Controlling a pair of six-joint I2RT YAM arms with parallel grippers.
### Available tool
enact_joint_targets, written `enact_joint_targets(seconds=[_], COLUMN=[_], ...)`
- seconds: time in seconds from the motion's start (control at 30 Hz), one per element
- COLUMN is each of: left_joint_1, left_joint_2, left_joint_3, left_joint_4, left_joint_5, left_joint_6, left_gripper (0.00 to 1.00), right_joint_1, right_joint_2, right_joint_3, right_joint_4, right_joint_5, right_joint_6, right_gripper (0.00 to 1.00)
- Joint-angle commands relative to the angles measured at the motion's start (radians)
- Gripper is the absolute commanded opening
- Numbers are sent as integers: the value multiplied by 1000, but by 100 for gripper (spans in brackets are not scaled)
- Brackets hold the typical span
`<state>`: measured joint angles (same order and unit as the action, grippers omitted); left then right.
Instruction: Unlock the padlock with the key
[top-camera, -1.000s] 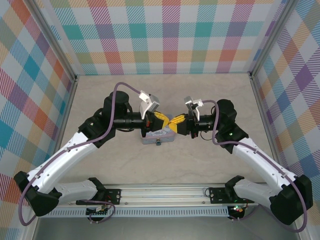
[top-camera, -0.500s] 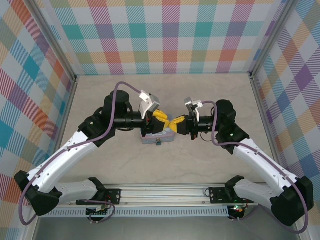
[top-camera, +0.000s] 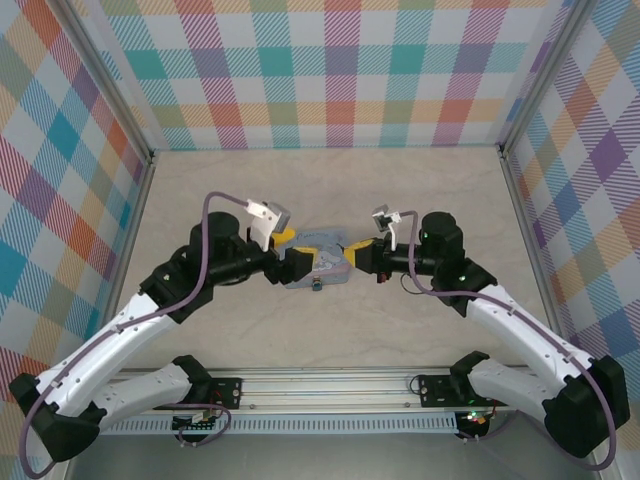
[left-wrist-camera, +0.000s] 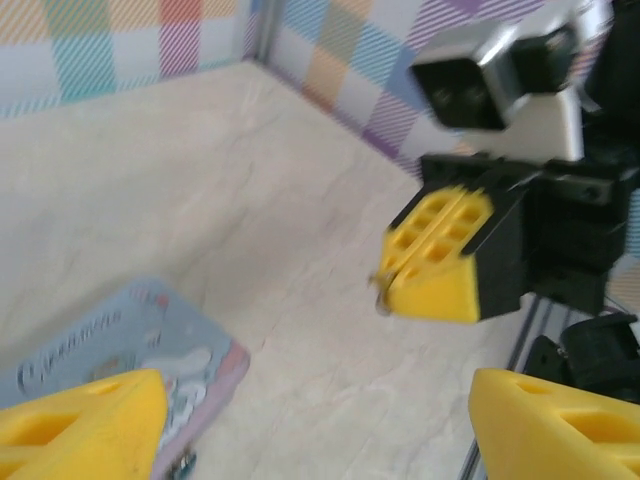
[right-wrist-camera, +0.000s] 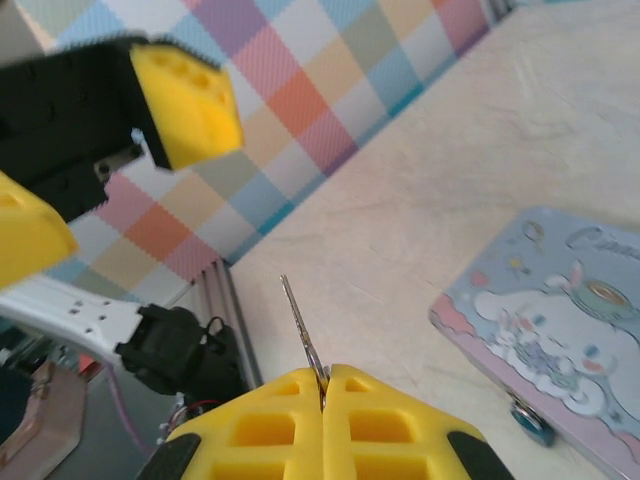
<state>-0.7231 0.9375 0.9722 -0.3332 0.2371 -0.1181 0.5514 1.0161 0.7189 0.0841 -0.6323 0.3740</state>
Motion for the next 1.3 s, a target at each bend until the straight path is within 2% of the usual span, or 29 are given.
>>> enact_joint_targets(seconds=[0.0,0.2,0.33,0.6,0.83,1.27], left_joint_1=[10,10,11,14,56,221], left_joint_2=[-25,-21,34,267,368,486], left_joint_3=[-133,-336,-369,-337,-333,-281], left_joint_4=[78,169,186,259,382,507], left_joint_5=[-68,-97,-117,-73,-66,12], left_joint_6=[-201,-451,-508,-566,-551,-384], left_gripper=[81,82,86,88,90,90], right_joint_1=[7,7,7,5,6,6], right_joint_2=[21,38,36,21,19,59], right_joint_3=[-29,-51,-50,-33,-36,-63], right_joint_4=[-19,-76,-100,-150,-153,-91], right_joint_5=[112,265,310,369,363,301], right_joint_6=[23,42,38,26,20,43], right_gripper=[5,5,6,6,6,6])
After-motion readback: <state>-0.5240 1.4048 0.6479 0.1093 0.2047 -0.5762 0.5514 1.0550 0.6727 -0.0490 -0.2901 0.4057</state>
